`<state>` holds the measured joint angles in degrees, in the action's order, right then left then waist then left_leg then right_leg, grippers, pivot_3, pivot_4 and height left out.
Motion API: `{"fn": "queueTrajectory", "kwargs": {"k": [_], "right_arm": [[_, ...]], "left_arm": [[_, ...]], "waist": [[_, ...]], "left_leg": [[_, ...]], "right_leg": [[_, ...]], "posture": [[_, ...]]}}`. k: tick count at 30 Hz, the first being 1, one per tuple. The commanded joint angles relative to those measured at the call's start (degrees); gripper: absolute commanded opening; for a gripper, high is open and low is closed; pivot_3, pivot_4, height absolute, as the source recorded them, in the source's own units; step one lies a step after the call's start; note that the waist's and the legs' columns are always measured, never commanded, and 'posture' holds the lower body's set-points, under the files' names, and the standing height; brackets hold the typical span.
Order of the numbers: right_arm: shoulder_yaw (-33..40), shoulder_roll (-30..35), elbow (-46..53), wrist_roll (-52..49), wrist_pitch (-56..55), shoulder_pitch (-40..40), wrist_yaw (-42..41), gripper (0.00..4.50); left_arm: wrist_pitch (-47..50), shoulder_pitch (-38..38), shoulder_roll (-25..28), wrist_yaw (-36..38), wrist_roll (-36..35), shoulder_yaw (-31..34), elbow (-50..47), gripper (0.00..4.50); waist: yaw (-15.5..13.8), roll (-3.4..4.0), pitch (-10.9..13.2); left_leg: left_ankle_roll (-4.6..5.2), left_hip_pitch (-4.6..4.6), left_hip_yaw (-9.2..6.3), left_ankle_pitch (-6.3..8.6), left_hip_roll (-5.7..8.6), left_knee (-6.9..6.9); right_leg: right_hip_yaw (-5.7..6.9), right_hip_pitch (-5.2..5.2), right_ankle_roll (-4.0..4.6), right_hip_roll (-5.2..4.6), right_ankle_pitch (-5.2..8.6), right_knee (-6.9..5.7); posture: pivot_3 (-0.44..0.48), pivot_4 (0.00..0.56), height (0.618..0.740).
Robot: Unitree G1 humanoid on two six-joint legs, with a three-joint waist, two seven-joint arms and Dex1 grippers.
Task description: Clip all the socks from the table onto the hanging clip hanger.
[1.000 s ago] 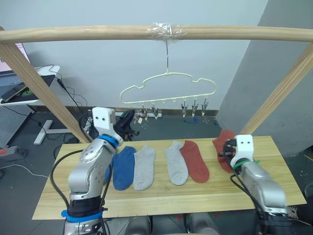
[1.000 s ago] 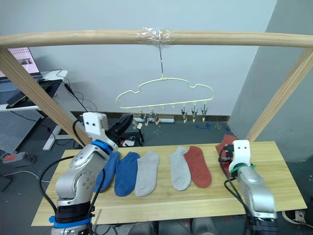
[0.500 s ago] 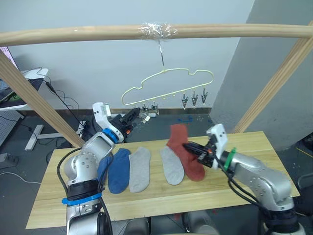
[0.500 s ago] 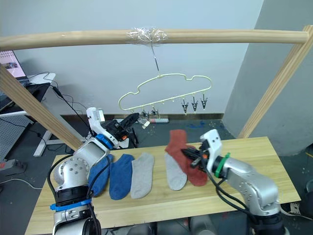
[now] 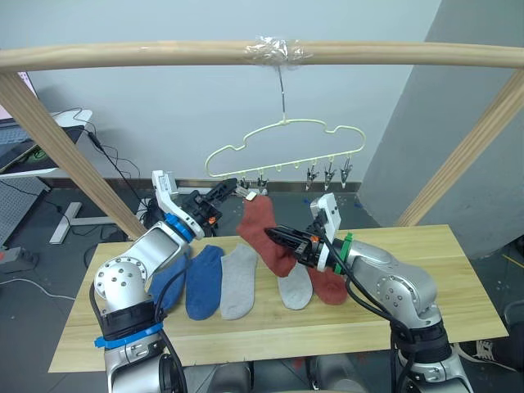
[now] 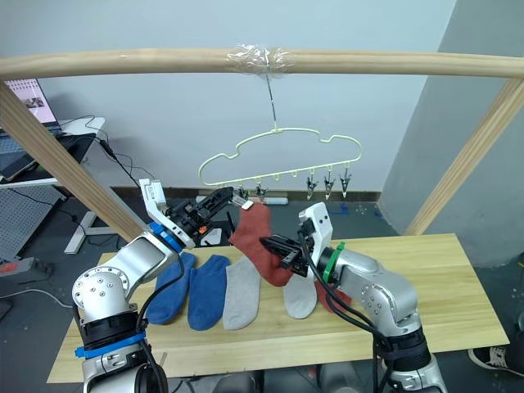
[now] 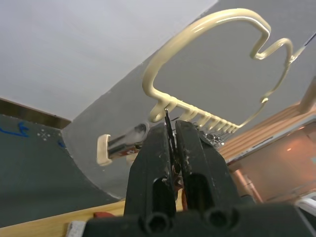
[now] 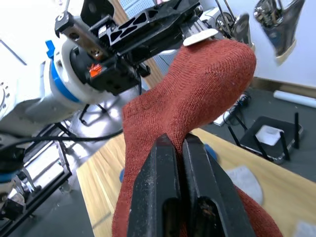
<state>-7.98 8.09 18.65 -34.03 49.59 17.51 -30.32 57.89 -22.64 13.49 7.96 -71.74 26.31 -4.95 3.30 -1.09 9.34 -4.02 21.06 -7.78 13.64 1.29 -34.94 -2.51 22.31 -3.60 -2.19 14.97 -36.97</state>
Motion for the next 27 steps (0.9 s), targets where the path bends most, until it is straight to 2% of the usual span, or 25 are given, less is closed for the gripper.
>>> {"fn": "queueTrajectory", "kwargs": {"k": [1, 12, 15, 20, 27], "right_arm": [[0.76, -0.99, 0.28, -1.50, -1.00, 1.78, 0.00, 0.03], [0.57, -3.13, -3.08, -0.37, -3.04, 3.56, 1.24, 0.03], [0.47, -2.64, -3.10, -0.38, -2.93, 3.66, 1.08, 0.00], [0.24, -2.43, -2.97, -0.47, -2.82, 3.82, 1.01, 0.00], [-0.42, -2.82, -3.66, -0.55, -2.70, 4.58, 0.60, 0.00]], "left_arm": [[-0.42, -0.99, 0.44, -0.44, -2.89, -0.22, -2.04, 0.00], [-0.89, 0.54, 1.76, 0.06, -3.70, -2.40, -4.77, 0.00], [-1.95, 0.93, 1.97, 0.16, -3.37, -2.43, -5.20, 0.76], [-2.91, 1.20, 2.46, -0.06, -2.83, -2.60, -5.35, 2.45], [-3.52, 2.00, 5.59, -0.18, -3.45, -1.08, -6.69, 4.45]], "waist": [[-0.24, 0.00, 0.00], [-0.51, 0.00, 0.00], [-0.56, -0.01, -0.01], [-0.56, 0.00, -0.01], [-0.57, -0.01, -0.01]], "left_leg": [[0.00, 0.01, 0.00, 0.00, 0.01, 0.00], [-0.01, 0.02, 0.00, 0.00, 0.00, -0.01], [-0.01, 0.02, 0.00, 0.00, 0.00, -0.01], [-0.01, 0.00, 0.01, 0.00, 0.00, -0.01], [-0.01, 0.00, 0.00, 0.00, 0.00, -0.01]], "right_leg": [[0.00, 0.00, 0.00, -0.01, 0.00, 0.01], [-0.01, 0.01, 0.02, -0.01, -0.01, 0.00], [0.00, 0.01, 0.03, -0.01, -0.02, -0.01], [-0.01, 0.01, 0.05, -0.01, -0.02, -0.02], [-0.01, 0.01, 0.05, -0.01, -0.03, -0.03]], "posture": [[-0.024, 0.106, 0.740], [-0.017, 0.103, 0.740], [-0.016, 0.099, 0.740], [-0.011, 0.098, 0.740], [0.006, 0.098, 0.740]]}}
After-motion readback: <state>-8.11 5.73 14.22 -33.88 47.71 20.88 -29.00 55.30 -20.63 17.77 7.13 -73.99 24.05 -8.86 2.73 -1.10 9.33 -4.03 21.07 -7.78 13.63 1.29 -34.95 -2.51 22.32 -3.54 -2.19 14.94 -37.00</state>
